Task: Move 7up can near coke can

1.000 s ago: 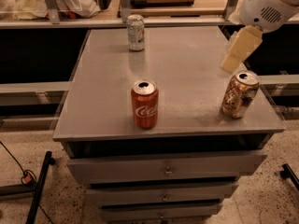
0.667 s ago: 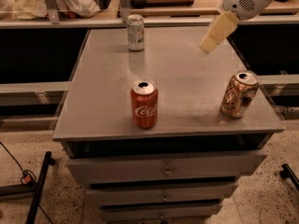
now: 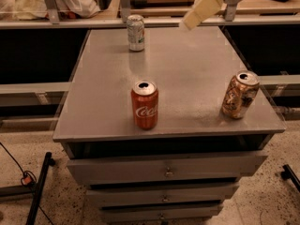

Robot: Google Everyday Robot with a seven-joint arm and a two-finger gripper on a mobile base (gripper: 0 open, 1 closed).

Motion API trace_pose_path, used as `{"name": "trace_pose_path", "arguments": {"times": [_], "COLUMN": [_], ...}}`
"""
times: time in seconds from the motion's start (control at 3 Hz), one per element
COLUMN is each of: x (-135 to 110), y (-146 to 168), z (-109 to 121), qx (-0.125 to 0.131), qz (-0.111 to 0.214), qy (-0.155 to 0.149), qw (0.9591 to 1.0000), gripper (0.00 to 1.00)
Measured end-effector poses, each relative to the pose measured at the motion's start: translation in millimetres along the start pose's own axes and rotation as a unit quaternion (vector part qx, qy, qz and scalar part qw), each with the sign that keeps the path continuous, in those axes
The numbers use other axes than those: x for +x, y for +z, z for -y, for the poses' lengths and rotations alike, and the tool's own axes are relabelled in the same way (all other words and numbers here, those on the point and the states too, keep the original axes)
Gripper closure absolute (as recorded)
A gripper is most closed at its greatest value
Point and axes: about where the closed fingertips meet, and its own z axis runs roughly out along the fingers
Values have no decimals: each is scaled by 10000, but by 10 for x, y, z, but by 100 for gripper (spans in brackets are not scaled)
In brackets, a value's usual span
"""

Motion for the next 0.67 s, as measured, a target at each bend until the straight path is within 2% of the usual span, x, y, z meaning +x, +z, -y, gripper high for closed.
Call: {"name": "trace_pose_path", "arguments": {"times": [0.33, 0.67], "x": [6, -27], "y": [1, 193], "z": [4, -15], "qx": [3, -241], "qz": [-6, 109], "qy": [-1, 100], "qw": [10000, 9996], "gripper": [0, 0]}}
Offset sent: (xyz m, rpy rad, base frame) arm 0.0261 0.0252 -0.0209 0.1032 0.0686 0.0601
